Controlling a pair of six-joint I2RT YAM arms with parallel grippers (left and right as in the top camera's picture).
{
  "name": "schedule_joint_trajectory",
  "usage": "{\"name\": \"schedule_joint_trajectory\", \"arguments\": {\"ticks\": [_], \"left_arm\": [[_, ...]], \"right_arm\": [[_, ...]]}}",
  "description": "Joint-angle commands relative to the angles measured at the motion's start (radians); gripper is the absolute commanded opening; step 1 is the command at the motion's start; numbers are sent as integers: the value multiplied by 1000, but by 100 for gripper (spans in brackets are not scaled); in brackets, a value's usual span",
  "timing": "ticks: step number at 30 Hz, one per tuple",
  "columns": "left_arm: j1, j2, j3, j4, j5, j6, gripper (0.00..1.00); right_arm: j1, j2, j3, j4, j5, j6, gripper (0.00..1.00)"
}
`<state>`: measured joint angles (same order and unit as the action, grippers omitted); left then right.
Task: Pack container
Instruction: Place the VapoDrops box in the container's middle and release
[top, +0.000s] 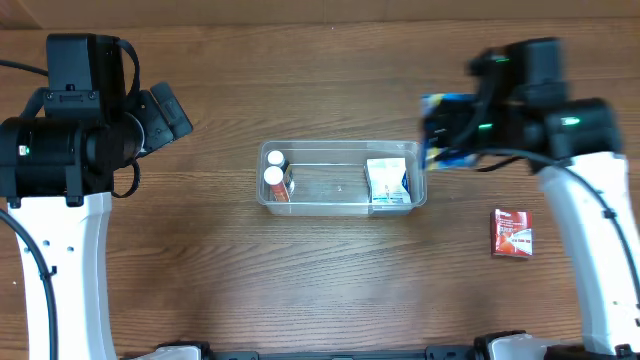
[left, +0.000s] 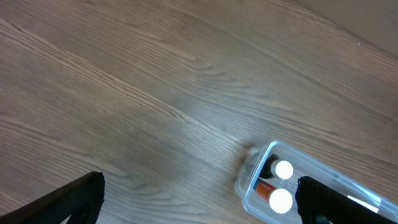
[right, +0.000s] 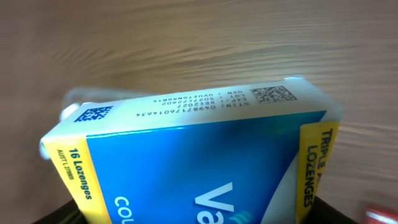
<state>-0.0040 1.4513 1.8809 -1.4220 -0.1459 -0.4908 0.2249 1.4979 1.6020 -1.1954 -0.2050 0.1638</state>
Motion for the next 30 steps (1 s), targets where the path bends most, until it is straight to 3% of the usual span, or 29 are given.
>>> {"name": "schedule_joint_trajectory", "arguments": {"ticks": [1, 9, 14, 22, 30], "left_arm": [[5, 2, -1, 1, 5, 19, 100], [5, 2, -1, 1, 5, 20, 100], [5, 2, -1, 0, 5, 21, 100], [5, 2, -1, 1, 5, 24, 100], [5, 2, -1, 1, 5, 24, 100]], "right_arm": [[164, 43, 13, 38, 69, 98, 72], [359, 225, 13, 161, 86, 229, 72], [370, 327, 12, 172, 143, 331, 72], [368, 362, -14, 177, 261, 343, 72], [368, 364, -103, 222, 253, 369, 72]]}}
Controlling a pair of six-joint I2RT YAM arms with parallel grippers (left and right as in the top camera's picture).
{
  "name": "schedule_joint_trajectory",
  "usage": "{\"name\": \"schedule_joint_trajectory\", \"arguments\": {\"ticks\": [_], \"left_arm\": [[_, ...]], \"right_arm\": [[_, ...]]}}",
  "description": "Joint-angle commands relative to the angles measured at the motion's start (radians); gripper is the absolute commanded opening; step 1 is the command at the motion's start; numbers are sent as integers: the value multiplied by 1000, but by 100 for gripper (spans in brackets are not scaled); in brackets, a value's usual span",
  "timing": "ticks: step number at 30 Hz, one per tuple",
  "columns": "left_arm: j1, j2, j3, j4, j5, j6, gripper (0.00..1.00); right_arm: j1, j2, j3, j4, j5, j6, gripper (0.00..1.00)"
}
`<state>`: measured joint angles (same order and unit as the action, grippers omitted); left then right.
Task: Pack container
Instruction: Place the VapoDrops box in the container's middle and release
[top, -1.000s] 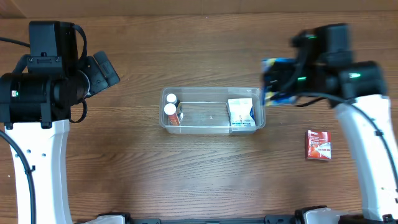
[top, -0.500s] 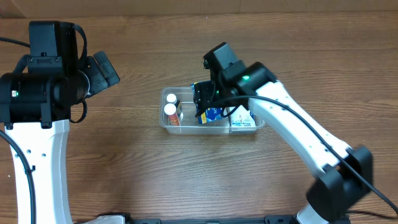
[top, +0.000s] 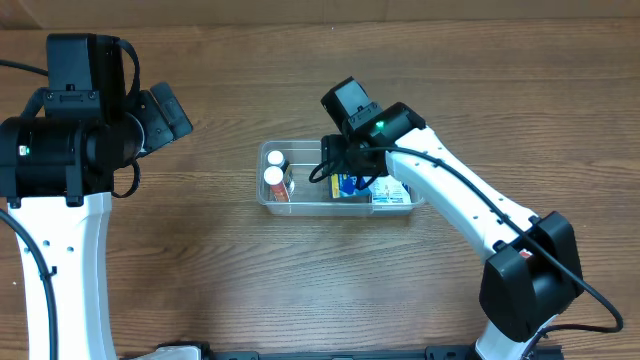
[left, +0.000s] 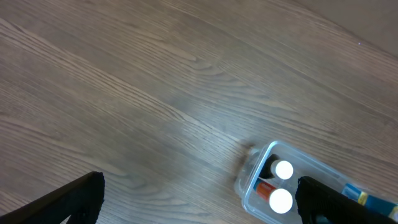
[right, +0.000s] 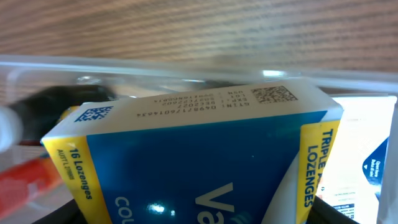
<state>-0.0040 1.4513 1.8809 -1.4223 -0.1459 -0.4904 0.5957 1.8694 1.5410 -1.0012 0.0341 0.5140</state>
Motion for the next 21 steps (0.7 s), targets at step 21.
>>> {"name": "schedule_joint_trajectory", "arguments": {"ticks": [21], "left_arm": [[5, 2, -1, 1, 5, 23, 100]], "right_arm": [[-3, -8, -110, 93, -21, 18, 95]]}}
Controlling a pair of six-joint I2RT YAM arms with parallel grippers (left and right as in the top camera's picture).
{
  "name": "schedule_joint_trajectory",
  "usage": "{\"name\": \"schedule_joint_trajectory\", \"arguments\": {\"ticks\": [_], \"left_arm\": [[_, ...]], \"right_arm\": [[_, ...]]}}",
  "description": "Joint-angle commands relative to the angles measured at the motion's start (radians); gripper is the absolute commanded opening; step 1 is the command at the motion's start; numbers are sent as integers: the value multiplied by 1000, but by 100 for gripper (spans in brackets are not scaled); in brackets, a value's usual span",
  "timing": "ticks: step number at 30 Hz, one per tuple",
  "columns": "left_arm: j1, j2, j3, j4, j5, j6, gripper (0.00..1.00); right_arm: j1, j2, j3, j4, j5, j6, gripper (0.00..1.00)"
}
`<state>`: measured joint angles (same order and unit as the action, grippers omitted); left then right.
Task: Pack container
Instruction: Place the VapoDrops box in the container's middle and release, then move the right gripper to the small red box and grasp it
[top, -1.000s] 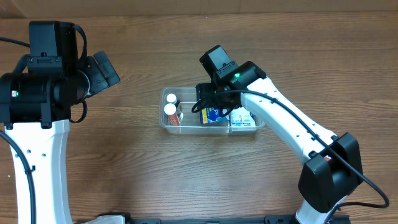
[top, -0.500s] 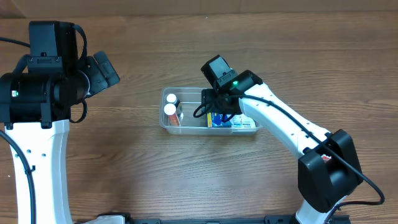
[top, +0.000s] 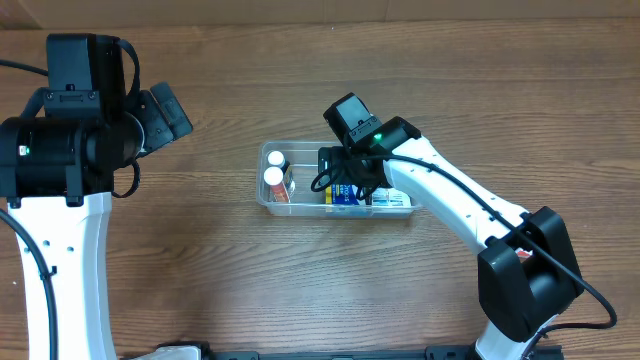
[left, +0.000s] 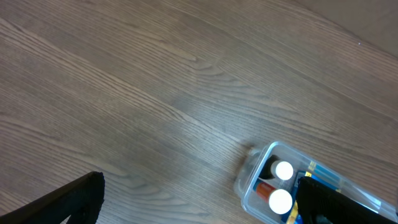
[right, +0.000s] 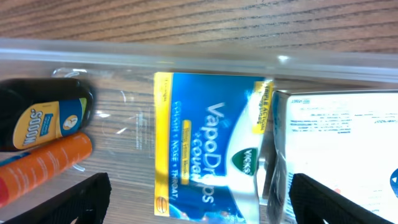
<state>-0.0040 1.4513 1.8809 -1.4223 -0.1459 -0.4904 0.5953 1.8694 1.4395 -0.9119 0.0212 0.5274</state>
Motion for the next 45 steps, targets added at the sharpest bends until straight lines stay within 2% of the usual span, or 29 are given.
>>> {"name": "schedule_joint_trajectory", "arguments": {"ticks": [1, 7, 9, 14, 16, 20, 26, 29, 34, 40, 43, 45], "left_arm": [[5, 2, -1, 1, 5, 23, 100], [5, 2, -1, 1, 5, 24, 100], [5, 2, -1, 1, 5, 24, 100], [5, 2, -1, 1, 5, 27, 100], [5, 2, -1, 1, 5, 32, 100], [5, 2, -1, 0, 5, 35, 100], [5, 2, -1, 0, 5, 39, 100], [5, 2, -1, -2, 5, 42, 100], [5, 2, -1, -2, 0, 42, 100], [5, 2, -1, 2, 0, 42, 100], [5, 2, -1, 2, 1, 42, 100], [5, 2, -1, 2, 1, 42, 100]], "right_arm": [[-3, -8, -9, 3, -8, 5, 95], [-3, -8, -3, 10, 27, 3, 95], [-10, -23, 35, -29, 74, -3, 100], [-87, -134, 184, -163, 237, 6, 100], [-152, -200, 222, -195, 259, 25, 100], [-382, -338, 232, -257, 195, 28, 100], [-699, -399, 215, -468, 84, 27, 100], [-807, -439, 165, -538, 35, 24, 100], [-906, -549, -19, -524, 29, -61, 100], [-938, -551, -283, -356, 28, -384, 100], [-938, -512, -381, -257, 27, -421, 100], [-937, -473, -432, -201, 17, -495, 100]]}}
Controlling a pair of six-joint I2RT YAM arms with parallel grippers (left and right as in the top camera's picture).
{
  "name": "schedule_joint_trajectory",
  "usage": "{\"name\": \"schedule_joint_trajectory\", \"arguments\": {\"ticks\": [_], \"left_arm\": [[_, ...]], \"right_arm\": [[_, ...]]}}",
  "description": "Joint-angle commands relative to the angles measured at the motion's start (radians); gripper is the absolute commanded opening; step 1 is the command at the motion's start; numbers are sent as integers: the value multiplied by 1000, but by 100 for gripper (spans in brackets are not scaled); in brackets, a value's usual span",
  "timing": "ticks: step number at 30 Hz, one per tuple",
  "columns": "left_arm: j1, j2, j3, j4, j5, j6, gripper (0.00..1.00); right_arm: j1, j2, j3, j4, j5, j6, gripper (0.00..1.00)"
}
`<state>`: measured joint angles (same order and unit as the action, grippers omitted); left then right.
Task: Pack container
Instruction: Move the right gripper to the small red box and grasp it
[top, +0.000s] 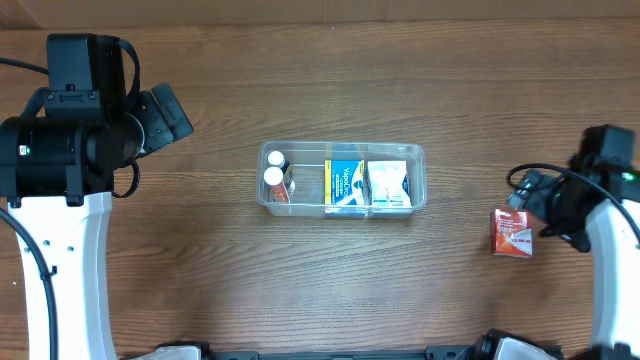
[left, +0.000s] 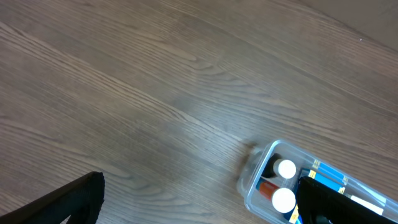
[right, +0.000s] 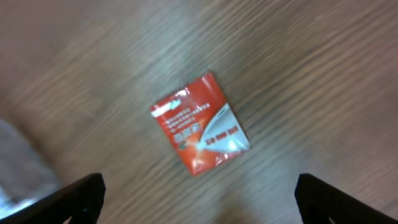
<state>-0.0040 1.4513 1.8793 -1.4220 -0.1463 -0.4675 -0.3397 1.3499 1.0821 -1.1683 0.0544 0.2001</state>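
A clear plastic container (top: 420, 160) sits mid-table. Inside it are two white-capped bottles (top: 273, 176) at the left, a blue lozenge box (top: 347, 185) in the middle and a white box (top: 388, 183) at the right. A red packet (top: 512, 232) lies on the wood to the right, also the red packet (right: 199, 123) in the right wrist view. My right gripper (right: 198, 202) is open above the packet, holding nothing. My left gripper (left: 199, 202) is open over bare wood, left of the container (left: 256, 180).
The brown wooden table (top: 320, 290) carries nothing else. My left arm (top: 70, 120) stands at the far left and my right arm (top: 600, 210) at the far right edge.
My right arm has left the container and now hangs open over the red packet at the right. The blue lozenge box stays in the container. The left arm is unmoved.
My right gripper first held the blue lozenge box right of the container. Then it held the box inside the container. Then it was open with the box lying between the bottles and the white box. Now it is over the red packet.
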Motion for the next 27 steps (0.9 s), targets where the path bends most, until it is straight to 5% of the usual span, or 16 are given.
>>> {"name": "schedule_joint_trajectory", "arguments": {"ticks": [1, 27], "left_arm": [[5, 2, 1, 1, 1, 19, 100], [5, 2, 1, 5, 1, 23, 100]], "right_arm": [[-2, 61, -85, 67, -16, -182, 100], [-2, 392, -100, 159, -72, -279, 100]]}}
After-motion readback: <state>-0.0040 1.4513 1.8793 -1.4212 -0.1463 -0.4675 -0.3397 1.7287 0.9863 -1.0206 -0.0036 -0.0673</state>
